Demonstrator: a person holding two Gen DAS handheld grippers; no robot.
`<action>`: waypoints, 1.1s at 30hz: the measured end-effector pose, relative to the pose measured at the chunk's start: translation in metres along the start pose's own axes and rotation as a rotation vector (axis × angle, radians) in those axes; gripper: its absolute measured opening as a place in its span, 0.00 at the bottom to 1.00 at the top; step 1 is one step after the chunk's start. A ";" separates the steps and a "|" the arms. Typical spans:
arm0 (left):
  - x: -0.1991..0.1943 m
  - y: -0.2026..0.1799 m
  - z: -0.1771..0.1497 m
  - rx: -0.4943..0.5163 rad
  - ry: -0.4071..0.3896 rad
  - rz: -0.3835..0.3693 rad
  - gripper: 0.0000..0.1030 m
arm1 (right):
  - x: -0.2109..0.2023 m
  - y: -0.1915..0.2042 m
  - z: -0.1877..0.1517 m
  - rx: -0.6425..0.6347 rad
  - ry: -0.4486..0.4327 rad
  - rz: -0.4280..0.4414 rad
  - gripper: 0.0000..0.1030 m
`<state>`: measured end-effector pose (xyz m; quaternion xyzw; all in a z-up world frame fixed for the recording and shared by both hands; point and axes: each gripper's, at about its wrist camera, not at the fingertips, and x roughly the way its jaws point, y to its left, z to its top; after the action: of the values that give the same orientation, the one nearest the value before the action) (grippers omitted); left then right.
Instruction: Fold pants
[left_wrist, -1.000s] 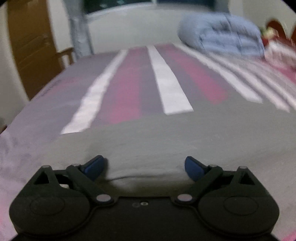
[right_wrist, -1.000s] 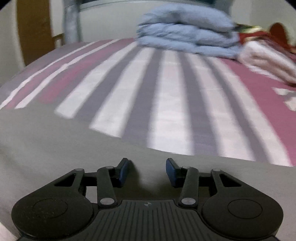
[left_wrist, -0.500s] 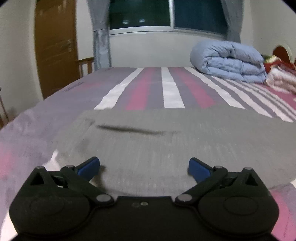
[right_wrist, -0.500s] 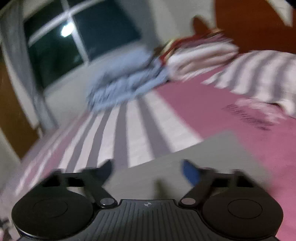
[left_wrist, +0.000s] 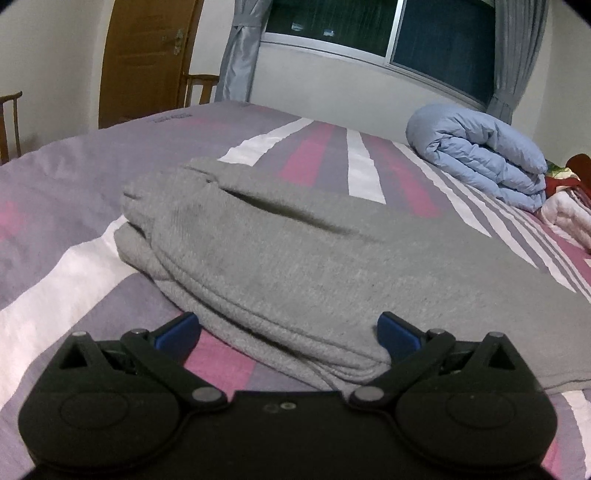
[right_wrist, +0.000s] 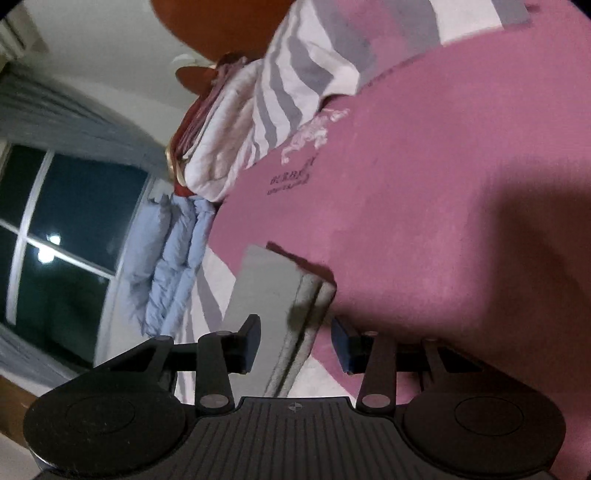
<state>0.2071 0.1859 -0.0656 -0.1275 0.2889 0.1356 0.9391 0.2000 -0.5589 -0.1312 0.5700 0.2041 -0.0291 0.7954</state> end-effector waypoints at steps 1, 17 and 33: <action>0.000 0.000 0.000 0.000 0.000 0.001 0.95 | 0.004 -0.003 0.006 -0.011 0.009 0.002 0.43; -0.001 0.001 -0.003 -0.012 0.004 0.002 0.95 | 0.044 0.017 -0.007 -0.172 0.099 -0.039 0.43; -0.004 0.008 -0.004 -0.033 0.005 -0.021 0.95 | 0.057 0.036 -0.019 -0.235 0.100 -0.136 0.36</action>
<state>0.1992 0.1915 -0.0684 -0.1462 0.2875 0.1299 0.9376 0.2565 -0.5185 -0.1243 0.4584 0.2838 -0.0302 0.8417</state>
